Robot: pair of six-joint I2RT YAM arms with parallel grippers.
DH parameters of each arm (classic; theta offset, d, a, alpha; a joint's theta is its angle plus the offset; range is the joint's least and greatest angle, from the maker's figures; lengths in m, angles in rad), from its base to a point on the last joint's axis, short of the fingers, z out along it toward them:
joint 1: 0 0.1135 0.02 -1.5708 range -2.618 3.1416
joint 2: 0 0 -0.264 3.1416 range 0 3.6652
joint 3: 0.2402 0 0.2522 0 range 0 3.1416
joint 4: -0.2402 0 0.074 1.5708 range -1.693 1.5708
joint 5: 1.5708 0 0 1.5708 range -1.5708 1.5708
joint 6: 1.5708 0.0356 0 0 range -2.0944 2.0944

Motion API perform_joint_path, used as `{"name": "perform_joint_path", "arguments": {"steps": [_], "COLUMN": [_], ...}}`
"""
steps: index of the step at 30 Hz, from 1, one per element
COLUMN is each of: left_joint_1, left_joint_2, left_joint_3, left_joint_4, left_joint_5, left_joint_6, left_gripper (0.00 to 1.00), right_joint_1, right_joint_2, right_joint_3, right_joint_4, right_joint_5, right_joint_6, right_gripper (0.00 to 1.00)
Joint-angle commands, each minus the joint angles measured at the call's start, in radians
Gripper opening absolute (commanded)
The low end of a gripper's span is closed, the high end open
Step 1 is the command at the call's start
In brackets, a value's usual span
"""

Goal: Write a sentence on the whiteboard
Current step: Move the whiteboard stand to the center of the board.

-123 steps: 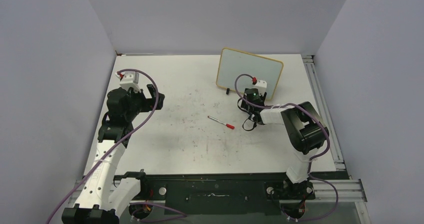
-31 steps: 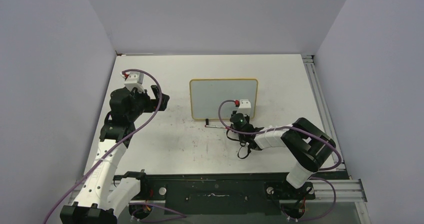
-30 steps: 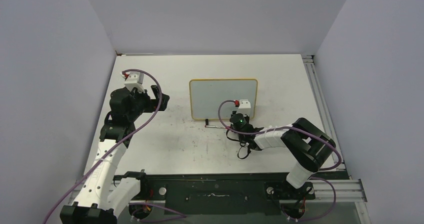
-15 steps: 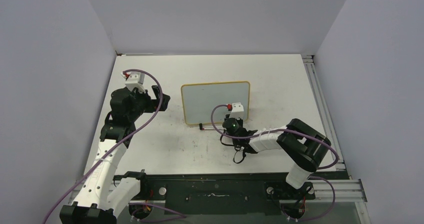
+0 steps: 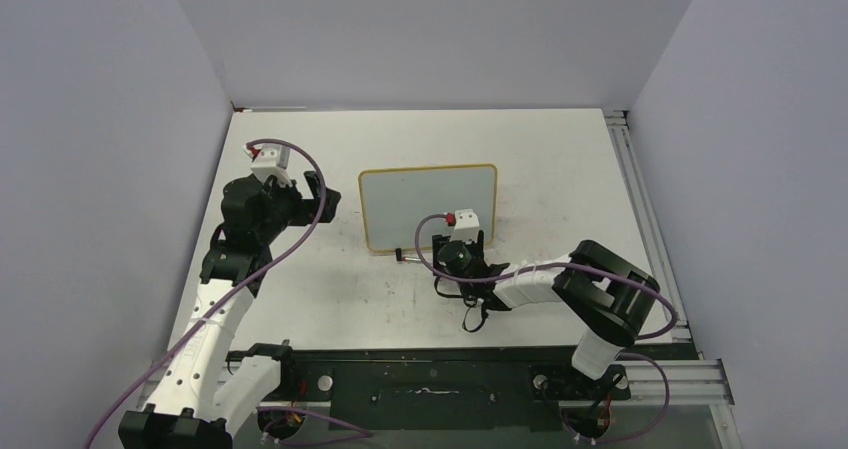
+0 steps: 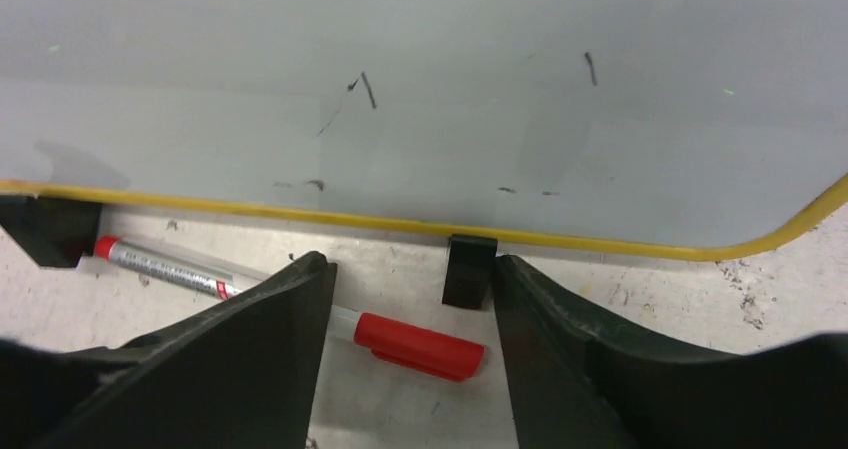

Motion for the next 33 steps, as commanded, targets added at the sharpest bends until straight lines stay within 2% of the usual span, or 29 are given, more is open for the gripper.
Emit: {"name": "perform_joint_path", "arguments": {"steps": [1, 11, 19, 24, 33], "left_joint_1": [-0.011, -0.029, -0.036, -0.036, -0.034], "left_joint_2": [-0.006, -0.013, -0.041, -0.086, -0.096], "left_joint_3": [0.006, 0.003, -0.014, -0.038, -0.043], "left_joint_4": [0.026, 0.015, -0.008, -0.018, -0.023], "left_joint_5": [-0.015, -0.046, -0.068, -0.092, -0.131], "left_joint_6": [0.015, 0.027, 0.036, 0.036, 0.041], "left_gripper": [0.96, 0.96, 0.96, 0.96, 0.96], "right_joint_1": [0.009, 0.010, 0.010, 0.010, 0.010], "right_joint_2": [-0.072, -0.293, -0.412, -0.386, -0.188], "right_joint_3": [0.005, -0.042, 0.030, 0.070, 0.230], "right_joint_4": [-0.068, -0.208, -0.345, -0.377, -0.372], "right_joint_5": [-0.007, -0.017, -0.305, -0.362, -0.410], "right_joint_6": [0.018, -0.015, -0.206, -0.291, -0.416], "right_gripper": [0.63, 0.77, 0.72, 0.65, 0.56]}}
